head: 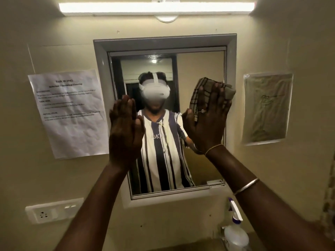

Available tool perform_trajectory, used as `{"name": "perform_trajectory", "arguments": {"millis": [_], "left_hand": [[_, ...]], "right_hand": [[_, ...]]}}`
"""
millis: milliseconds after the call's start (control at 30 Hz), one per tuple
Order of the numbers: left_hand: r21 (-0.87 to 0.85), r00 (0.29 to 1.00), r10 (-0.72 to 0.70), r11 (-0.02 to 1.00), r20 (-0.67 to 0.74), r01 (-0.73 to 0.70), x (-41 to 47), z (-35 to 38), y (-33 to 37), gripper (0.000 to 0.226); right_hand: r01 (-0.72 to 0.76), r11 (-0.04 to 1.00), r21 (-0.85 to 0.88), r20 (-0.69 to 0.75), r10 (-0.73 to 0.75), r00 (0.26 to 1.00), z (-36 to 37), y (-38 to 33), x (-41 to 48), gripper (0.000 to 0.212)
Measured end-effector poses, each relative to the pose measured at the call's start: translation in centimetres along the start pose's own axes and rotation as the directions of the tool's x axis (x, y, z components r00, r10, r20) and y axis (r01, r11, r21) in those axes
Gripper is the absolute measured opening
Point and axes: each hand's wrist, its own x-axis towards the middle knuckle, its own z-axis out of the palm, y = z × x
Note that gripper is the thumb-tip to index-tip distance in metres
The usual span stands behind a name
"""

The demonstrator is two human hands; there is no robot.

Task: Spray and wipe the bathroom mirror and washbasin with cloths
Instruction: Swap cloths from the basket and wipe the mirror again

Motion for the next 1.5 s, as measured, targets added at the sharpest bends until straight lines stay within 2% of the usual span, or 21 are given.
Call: {"name": "perform_trajectory", "arguments": {"millis": [100, 200, 333, 467, 533, 700, 800, 933, 1000, 1067, 1167, 1267, 1367, 1433, 1500], "left_hand": [[0.03, 0.999, -0.009, 1.0, 0.042, 0.008, -1.3, -0.5, -0.5, 0.056], [0.056, 0.997, -0.005, 0.998, 0.075, 0.001, -1.7, -0.8, -0.6, 0.053], [0.076, 0.996, -0.002, 0.997, 0.089, -0.005, -1.9, -0.8, -0.7, 0.053], [0.088, 0.995, 0.017, 0.996, 0.094, -0.025, -2.8, -0.8, -1.0, 0.05], [0.102, 0.995, 0.026, 0.994, 0.096, -0.036, -3.3, -0.8, -1.2, 0.05], [0.082, 0.997, 0.021, 0.996, 0.072, -0.027, -4.5, -0.8, -1.5, 0.053], [0.054, 0.998, 0.0, 0.999, 0.069, -0.004, -5.2, -0.7, -1.4, 0.054], [-0.052, 0.995, -0.023, 0.998, 0.094, 0.028, -5.5, -1.2, -1.0, 0.05], [-0.155, 0.994, -0.046, 0.986, 0.101, 0.061, -5.5, -1.7, -0.6, 0.049], [-0.235, 0.991, -0.061, 0.968, 0.118, 0.087, -5.6, -2.2, -0.2, 0.049], [-0.289, 0.988, -0.09, 0.949, 0.129, 0.124, -5.6, -2.7, 0.1, 0.051], [-0.33, 0.986, -0.11, 0.933, 0.127, 0.146, -5.5, -2.9, 0.2, 0.051], [-0.303, 0.987, -0.092, 0.944, 0.134, 0.129, -5.6, -2.8, 0.2, 0.051], [-0.271, 0.989, -0.067, 0.957, 0.131, 0.101, -5.7, -2.6, -0.1, 0.05], [-0.241, 0.991, -0.054, 0.967, 0.125, 0.083, -5.9, -2.5, -0.4, 0.049]], "right_hand": [[0.045, 0.998, 0.046, 0.007, -0.046, 0.999, 0.3, -3.2, -0.7, 0.073], [0.205, 0.97, 0.132, 0.011, -0.208, 0.978, 0.3, -7.2, -1.6, 0.072], [0.424, 0.888, 0.176, 0.06, -0.439, 0.896, 0.8, -11.0, -2.9, 0.066], [0.525, 0.837, 0.152, 0.082, -0.54, 0.838, 0.8, -9.3, -2.6, 0.064], [0.484, 0.862, 0.149, 0.064, -0.497, 0.865, 0.6, -7.1, -2.9, 0.067], [0.177, 0.98, 0.086, 0.038, -0.181, 0.983, 0.2, 0.3, -5.6, 0.082], [0.028, 0.999, 0.034, 0.071, -0.03, 0.997, 0.2, 2.6, -7.0, 0.072], [-0.067, 0.996, 0.063, 0.053, 0.064, 0.997, 0.9, 0.0, -7.5, 0.072], [-0.055, 0.992, 0.116, 0.072, 0.047, 0.996, 1.1, -2.8, -7.5, 0.075], [0.087, 0.977, 0.195, 0.089, -0.106, 0.99, 1.2, -6.4, -7.8, 0.075], [0.362, 0.893, 0.267, 0.108, -0.401, 0.909, 1.6, -11.6, -8.9, 0.071], [0.467, 0.847, 0.254, 0.166, -0.514, 0.842, 2.4, -13.0, -10.0, 0.073], [0.521, 0.829, 0.205, 0.18, -0.555, 0.812, 2.4, -10.3, -10.4, 0.067], [0.463, 0.874, 0.146, 0.15, -0.482, 0.863, 2.0, -7.5, -10.7, 0.068], [0.31, 0.945, 0.108, 0.087, -0.32, 0.943, 1.5, -4.0, -11.3, 0.075]]}}
